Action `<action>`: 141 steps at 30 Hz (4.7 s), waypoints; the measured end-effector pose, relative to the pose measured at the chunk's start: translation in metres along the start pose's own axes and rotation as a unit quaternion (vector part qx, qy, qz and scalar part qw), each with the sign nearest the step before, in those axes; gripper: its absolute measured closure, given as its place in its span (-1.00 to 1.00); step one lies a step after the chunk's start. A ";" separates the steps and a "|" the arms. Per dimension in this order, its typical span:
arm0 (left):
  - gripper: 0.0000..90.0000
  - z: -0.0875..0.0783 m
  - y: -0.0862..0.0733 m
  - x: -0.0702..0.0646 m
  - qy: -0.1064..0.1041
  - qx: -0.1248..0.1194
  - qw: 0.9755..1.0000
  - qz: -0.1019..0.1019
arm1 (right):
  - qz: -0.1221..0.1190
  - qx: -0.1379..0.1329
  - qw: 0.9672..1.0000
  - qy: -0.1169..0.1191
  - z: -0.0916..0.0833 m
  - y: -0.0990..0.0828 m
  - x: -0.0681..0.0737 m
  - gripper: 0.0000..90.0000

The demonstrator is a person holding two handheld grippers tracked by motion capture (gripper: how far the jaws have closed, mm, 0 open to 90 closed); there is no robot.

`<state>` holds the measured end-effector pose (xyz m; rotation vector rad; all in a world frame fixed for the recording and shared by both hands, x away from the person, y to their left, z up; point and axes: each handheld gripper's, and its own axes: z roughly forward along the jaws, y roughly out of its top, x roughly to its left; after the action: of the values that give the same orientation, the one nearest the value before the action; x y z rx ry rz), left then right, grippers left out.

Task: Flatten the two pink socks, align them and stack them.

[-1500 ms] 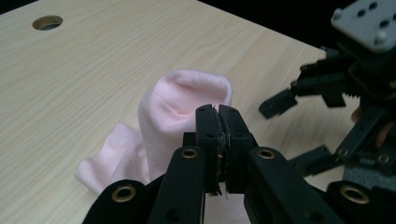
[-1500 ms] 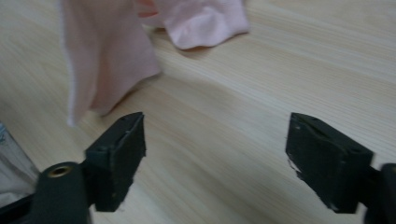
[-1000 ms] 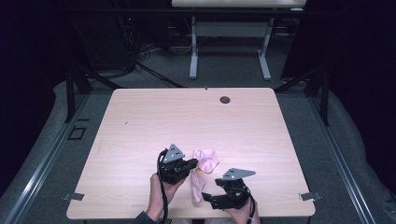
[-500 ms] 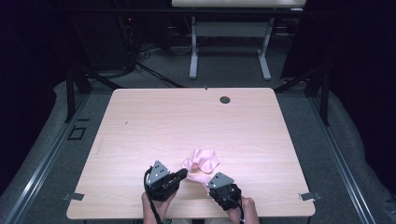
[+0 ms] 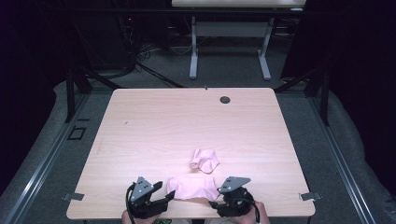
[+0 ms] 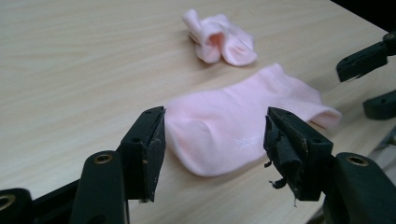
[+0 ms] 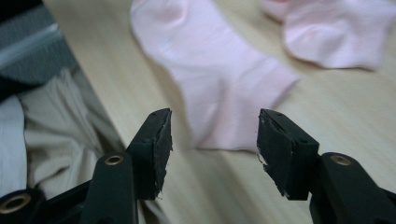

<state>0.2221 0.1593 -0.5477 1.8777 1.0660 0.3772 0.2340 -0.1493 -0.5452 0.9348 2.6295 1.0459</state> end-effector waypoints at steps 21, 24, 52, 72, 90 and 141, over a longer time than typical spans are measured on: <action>0.97 0.045 0.000 0.008 0.019 0.124 0.992 0.032 | 0.057 0.016 0.996 -0.070 0.036 0.007 -0.020 0.85; 0.99 0.046 -0.002 0.004 0.017 0.127 0.991 0.044 | 0.061 0.014 0.996 -0.069 0.034 0.004 -0.024 0.86; -0.10 0.091 0.060 0.013 -0.027 0.095 0.994 0.046 | 0.086 -0.006 0.994 -0.068 0.029 0.050 -0.093 0.17; 0.71 0.136 0.071 0.008 -0.032 0.152 0.985 0.069 | 0.107 0.034 0.993 -0.048 0.068 0.056 -0.107 0.71; 0.95 0.059 0.113 0.017 0.067 0.090 0.981 0.157 | 0.060 -0.034 0.997 -0.015 0.032 0.098 -0.074 0.85; 0.92 0.141 0.080 0.030 0.035 0.206 0.972 0.105 | 0.079 0.068 0.993 -0.063 0.057 0.052 -0.117 0.83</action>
<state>0.3700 0.0868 -0.5615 2.3751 1.0519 0.3644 0.3728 -0.1589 -0.5621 1.2139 2.5823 0.8178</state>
